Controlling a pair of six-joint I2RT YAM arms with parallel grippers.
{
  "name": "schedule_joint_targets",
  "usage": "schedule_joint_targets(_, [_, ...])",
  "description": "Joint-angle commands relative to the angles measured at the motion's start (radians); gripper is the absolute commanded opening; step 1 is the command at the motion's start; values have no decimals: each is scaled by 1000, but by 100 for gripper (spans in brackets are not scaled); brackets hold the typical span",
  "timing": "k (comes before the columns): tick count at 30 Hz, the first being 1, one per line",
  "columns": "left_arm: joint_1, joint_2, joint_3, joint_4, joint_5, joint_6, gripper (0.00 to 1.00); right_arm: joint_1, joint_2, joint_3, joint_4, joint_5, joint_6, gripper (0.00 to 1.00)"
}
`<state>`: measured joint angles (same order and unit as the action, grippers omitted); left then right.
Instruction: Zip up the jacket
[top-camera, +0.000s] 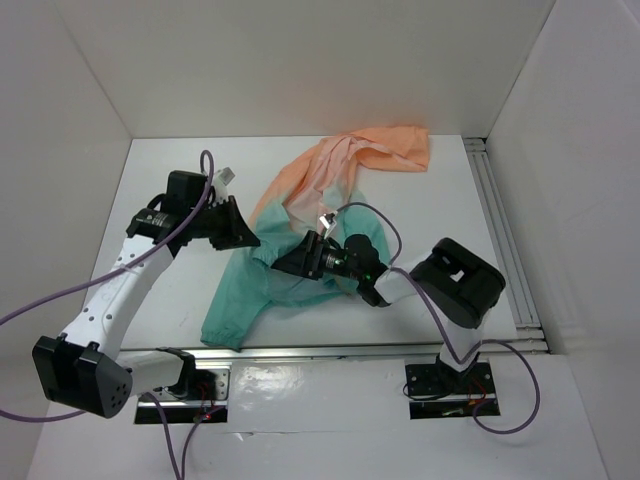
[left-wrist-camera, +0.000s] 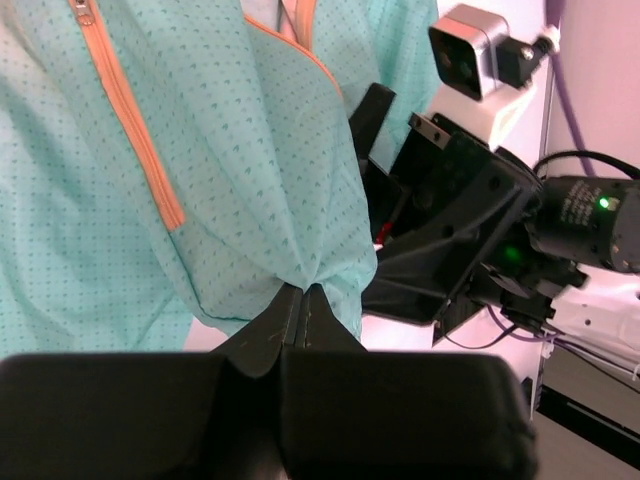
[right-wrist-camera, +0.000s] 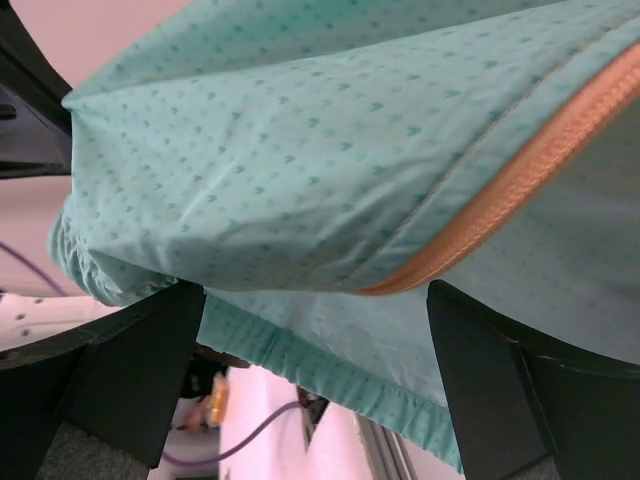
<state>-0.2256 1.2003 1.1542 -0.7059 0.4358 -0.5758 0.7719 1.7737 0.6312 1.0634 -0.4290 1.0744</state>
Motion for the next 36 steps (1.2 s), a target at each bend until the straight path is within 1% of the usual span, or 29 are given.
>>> schedule_joint_targets(1, [5,-24,27,-3,49,17,0,-31,68,-14,350,-50,91,99])
schedule_joint_targets(2, [5,-24,27,-3,49,17,0,-31,117,-14,413,-50,110,99])
schedule_joint_targets(3, [5,-24,27,-3,49,27,0,-40,144,-14,523,-75,145,99])
schedule_joint_targets(6, [5,-24,18,-3,49,36,0,-51,217,-2,671,-86,183,99])
schedule_joint_targets(7, [5,-24,18,-13,49,36,0,-51,217,-2,691,-86,193,99])
schedule_joint_targets(9, [14,-24,18,-14,49,47,0,-60,192,-22,692,-77,182,99])
schedule_joint_targets(13, [14,-24,7,-24,38,56,0,-60,93,-33,537,-77,63,99])
schedule_joint_targets(14, [14,-24,7,-24,38,66,0,-60,83,-33,523,-77,49,99])
schedule_joint_targets(17, [14,-24,-2,-33,47,76,0,-60,73,-7,523,-103,35,99])
schedule_joint_targets(21, [14,-24,-2,-33,66,76,0,-60,115,30,587,-125,61,99])
schedule_joint_targets(25, [23,-24,-2,-33,66,76,0,-60,104,55,596,-134,73,97])
schedule_joint_targets(29, [23,-24,-11,-33,66,76,0,-60,32,32,543,-134,33,86])
schedule_joint_targets(30, [23,-24,-22,-33,66,76,0,-60,12,32,490,-134,16,83])
schedule_joint_targets(31, [23,-24,-31,-33,66,85,0,-60,-9,22,454,-134,-4,73])
schedule_joint_targets(32, [23,-24,-31,-33,66,85,0,-60,-60,10,414,-134,-25,69])
schedule_joint_targets(33, [23,-24,-40,-33,55,85,0,-60,-86,10,330,-134,-71,64])
schedule_joint_targets(35, [23,-24,-51,-33,55,85,0,-60,-159,-13,256,-125,-115,57])
schedule_joint_targets(36, [23,-24,-62,-33,43,85,0,-60,-181,-13,180,-125,-152,56])
